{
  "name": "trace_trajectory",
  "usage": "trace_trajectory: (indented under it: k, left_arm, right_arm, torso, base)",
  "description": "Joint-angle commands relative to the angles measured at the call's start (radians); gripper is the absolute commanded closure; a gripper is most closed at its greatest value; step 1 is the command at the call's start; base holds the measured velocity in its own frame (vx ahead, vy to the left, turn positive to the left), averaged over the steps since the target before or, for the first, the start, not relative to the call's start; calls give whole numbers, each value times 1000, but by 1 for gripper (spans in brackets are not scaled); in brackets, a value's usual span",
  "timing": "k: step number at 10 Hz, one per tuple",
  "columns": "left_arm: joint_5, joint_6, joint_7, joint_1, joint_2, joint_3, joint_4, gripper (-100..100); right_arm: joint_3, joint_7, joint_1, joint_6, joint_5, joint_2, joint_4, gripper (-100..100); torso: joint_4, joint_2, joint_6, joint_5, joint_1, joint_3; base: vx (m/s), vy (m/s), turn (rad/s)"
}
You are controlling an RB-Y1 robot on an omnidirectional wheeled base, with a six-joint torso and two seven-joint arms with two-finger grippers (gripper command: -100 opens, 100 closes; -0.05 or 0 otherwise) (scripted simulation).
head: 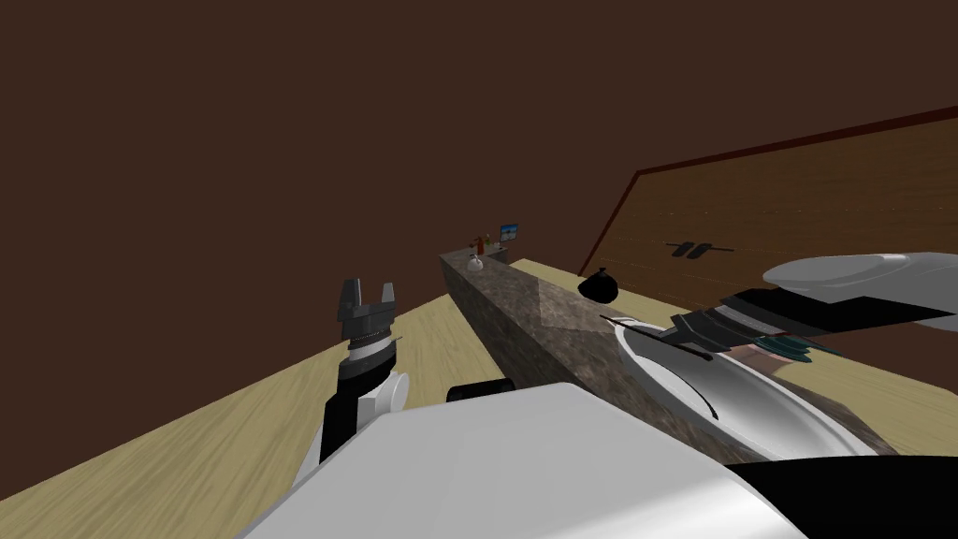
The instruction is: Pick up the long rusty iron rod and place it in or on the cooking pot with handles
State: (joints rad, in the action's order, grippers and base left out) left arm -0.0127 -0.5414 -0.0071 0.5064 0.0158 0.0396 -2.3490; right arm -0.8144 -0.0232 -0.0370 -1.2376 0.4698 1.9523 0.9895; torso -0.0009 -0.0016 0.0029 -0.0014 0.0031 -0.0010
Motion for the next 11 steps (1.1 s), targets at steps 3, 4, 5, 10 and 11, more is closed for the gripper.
trace_trajectory:
  k: [3, 4, 5, 10, 11]
  left_arm:
    - [0, 0, 0, 0, 0, 0, 0, 0]
    - [0, 0, 0, 0, 0, 0, 0, 0]
    - [0, 0, 0, 0, 0, 0, 0, 0]
    - [0, 0, 0, 0, 0, 0, 0, 0]
    - [0, 0, 0, 0, 0, 0, 0, 0]
  right_arm:
    - [-1, 0, 0, 0, -1, 1, 1, 100]
    - [-1, 0, 0, 0, -1, 1, 1, 100]
    - [-1, 0, 0, 0, -1, 1, 1, 100]
    - [-15, -3, -7, 23, 27, 25, -30, -100]
    - [-15, -3, -7, 23, 27, 25, -30, -100]
  torso:
    - [0, 0, 0, 0, 0, 0]
    - [0, 0, 0, 0, 0, 0]
    - [0, 1, 1, 0, -1, 0]
    - [0, 2, 1, 0, -1, 1]
    - [0, 1, 1, 0, 0, 1]
  base:
    - [2, 2, 7]
    - [-11, -18, -52]
    - [-6, -9, -26]
    - [-11, -19, -51]
    - [0, 0, 0]
